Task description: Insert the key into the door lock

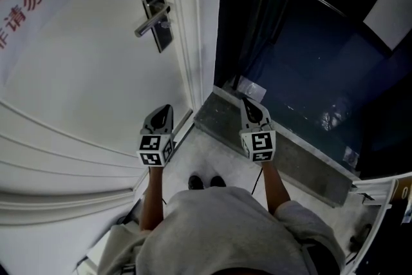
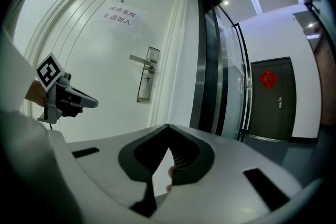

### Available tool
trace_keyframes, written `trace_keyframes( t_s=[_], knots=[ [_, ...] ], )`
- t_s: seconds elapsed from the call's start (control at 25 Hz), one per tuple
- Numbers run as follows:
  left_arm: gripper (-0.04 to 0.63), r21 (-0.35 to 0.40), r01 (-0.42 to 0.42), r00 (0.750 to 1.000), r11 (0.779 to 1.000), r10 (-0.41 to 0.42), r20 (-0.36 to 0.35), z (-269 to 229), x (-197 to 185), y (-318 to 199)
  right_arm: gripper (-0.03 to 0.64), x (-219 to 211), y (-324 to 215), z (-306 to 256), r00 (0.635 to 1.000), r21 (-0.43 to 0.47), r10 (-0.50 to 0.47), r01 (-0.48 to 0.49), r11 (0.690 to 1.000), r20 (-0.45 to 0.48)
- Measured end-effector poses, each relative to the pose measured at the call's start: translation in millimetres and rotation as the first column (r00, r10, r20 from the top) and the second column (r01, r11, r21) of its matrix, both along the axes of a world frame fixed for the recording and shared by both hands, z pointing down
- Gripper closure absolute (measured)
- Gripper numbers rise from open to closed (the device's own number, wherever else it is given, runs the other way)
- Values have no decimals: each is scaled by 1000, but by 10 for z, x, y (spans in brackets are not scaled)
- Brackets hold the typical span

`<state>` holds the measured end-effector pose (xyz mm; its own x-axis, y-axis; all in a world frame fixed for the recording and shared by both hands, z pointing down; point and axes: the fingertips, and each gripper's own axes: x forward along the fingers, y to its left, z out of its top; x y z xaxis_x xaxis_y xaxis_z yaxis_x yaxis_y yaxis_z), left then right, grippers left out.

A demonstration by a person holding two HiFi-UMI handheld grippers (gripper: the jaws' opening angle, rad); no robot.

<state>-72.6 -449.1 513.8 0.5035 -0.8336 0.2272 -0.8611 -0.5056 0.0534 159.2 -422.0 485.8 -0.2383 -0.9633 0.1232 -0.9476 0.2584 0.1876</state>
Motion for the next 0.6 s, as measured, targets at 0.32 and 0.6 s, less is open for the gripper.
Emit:
trace_keyframes(
  t_s=[0.32,0.6],
  knots=[
    [578,-9,-3,1000,1000,3,1,33,48,60,594,-20,17,-34,1000,7,1,-1,1000,5],
    [578,-8,5,1000,1000,-5,-8,42,34,85,594,-7,30,-60,999,5,5,-5,1000,42]
  ],
)
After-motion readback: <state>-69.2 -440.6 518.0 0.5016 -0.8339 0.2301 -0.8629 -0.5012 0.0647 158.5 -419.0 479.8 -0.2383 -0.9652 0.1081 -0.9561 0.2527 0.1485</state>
